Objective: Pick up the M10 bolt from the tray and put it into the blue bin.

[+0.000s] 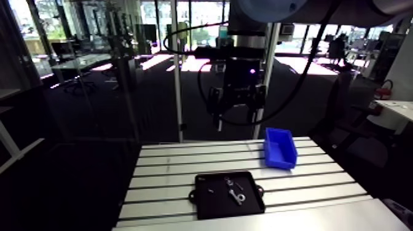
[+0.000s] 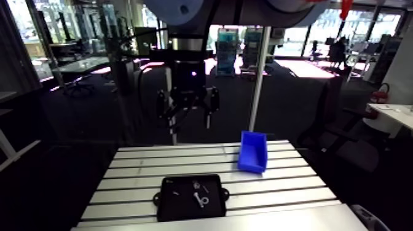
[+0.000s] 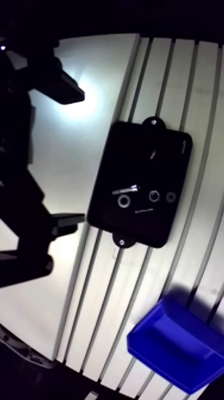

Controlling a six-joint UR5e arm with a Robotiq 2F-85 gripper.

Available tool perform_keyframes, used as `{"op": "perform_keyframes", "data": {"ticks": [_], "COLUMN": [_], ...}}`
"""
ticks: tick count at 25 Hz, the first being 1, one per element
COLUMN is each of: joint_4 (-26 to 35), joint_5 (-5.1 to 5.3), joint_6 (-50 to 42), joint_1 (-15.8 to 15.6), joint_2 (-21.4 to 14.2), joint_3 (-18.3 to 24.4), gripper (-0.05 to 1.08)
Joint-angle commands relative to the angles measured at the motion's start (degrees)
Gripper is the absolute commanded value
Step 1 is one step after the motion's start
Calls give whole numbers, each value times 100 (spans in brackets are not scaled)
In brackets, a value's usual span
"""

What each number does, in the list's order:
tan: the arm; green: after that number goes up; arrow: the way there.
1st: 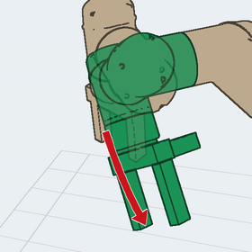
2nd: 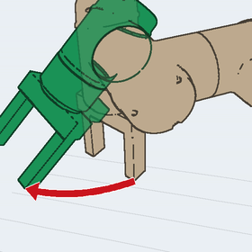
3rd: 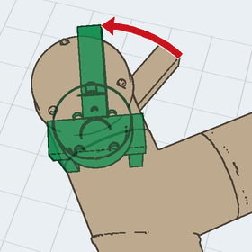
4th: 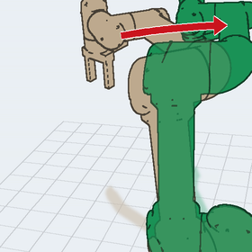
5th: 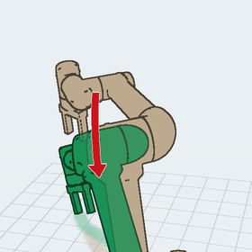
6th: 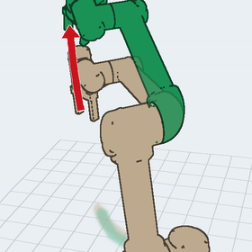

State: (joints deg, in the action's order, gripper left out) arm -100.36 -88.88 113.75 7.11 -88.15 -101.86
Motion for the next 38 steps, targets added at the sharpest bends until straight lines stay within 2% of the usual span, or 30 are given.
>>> {"op": "perform_keyframes", "data": {"ticks": [1, 14, 27, 38], "joint_4": [-648, -1720, -2283, -2520], "joint_5": [-10, -10, -10, -28], "joint_6": [460, 1040, 1180, 1154], "joint_1": [28, 151, 168, 168], "joint_2": [22, 286, 620, 936], "joint_3": [-533, -1227, -1535, -1693], "gripper": [0, 1, 2, 27]}}
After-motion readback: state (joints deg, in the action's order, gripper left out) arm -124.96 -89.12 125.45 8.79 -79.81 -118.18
